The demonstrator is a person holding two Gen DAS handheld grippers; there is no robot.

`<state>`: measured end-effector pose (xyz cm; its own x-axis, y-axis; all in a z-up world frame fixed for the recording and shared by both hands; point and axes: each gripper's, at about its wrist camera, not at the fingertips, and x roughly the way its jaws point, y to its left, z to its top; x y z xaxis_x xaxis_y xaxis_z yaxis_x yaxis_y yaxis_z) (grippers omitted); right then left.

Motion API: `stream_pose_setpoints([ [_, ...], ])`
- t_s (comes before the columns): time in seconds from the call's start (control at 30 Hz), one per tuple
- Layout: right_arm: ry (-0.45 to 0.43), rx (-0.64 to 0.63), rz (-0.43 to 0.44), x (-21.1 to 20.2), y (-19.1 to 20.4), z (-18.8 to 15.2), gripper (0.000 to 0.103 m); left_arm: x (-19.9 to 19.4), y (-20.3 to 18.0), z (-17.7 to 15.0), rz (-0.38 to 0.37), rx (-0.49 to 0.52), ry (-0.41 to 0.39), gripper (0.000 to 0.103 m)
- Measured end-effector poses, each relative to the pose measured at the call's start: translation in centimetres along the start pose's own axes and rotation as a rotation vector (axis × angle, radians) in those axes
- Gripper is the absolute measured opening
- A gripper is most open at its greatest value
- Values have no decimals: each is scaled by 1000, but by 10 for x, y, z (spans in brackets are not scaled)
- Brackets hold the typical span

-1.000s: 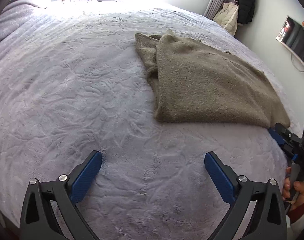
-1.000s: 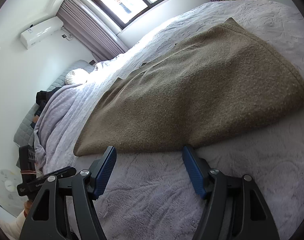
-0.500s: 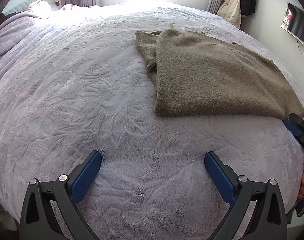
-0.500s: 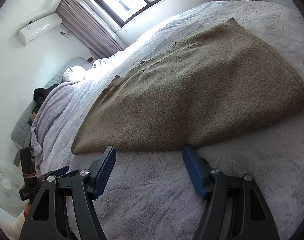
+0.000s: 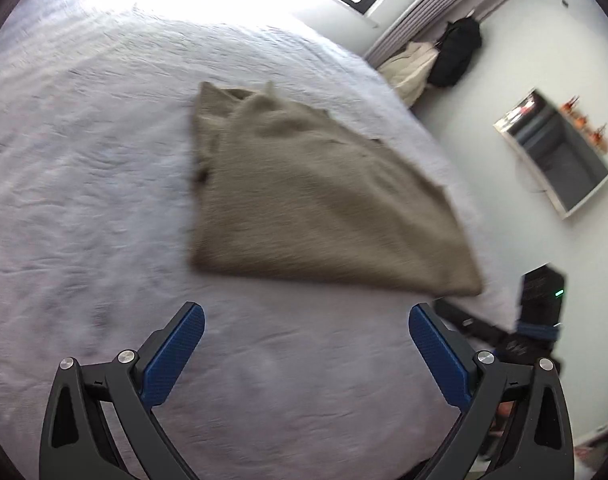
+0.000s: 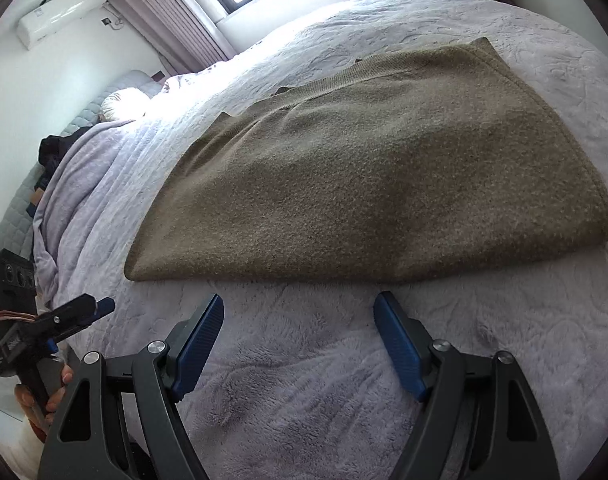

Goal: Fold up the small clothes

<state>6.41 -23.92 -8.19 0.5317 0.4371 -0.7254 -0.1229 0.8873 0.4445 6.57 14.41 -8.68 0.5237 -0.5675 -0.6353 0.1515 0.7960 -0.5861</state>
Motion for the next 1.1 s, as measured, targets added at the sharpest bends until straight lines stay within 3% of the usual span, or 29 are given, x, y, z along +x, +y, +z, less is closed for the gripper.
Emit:
stream_pose_setpoints([
  [0.1, 0, 40, 43, -7, -1, 3, 81, 20, -3, 2, -65, -67, 11, 102],
  [0.33, 44, 165, 223, 0, -13, 10, 81, 54, -4, 10, -100, -186, -26, 102],
  [0.57, 45, 204, 257, 13, -20, 13, 81, 81, -11, 42, -98, -245, -89, 102],
  [0.67, 51, 202, 268, 15, -22, 11, 81, 90, -12, 57, -66, -261, -119, 102],
  [0.77, 51, 210, 285, 14, -26, 9, 81, 103, -10, 68, 47, -258, -138, 102],
  [0.83, 54, 207, 288, 14, -27, 10, 81, 107, -7, 72, 97, -280, -148, 89],
  [0.9, 62, 196, 284, 12, -25, 11, 81, 110, -6, 77, 176, -261, -135, 48],
  [0.93, 65, 187, 282, 10, -23, 12, 81, 112, -6, 78, 215, -245, -122, 39],
  [1.0, 71, 174, 282, 7, -20, 16, 81, 111, -3, 79, 200, -246, -125, 29],
  [1.1, 64, 159, 286, 1, -17, 23, 81, 109, -7, 80, 217, -209, -141, 26],
])
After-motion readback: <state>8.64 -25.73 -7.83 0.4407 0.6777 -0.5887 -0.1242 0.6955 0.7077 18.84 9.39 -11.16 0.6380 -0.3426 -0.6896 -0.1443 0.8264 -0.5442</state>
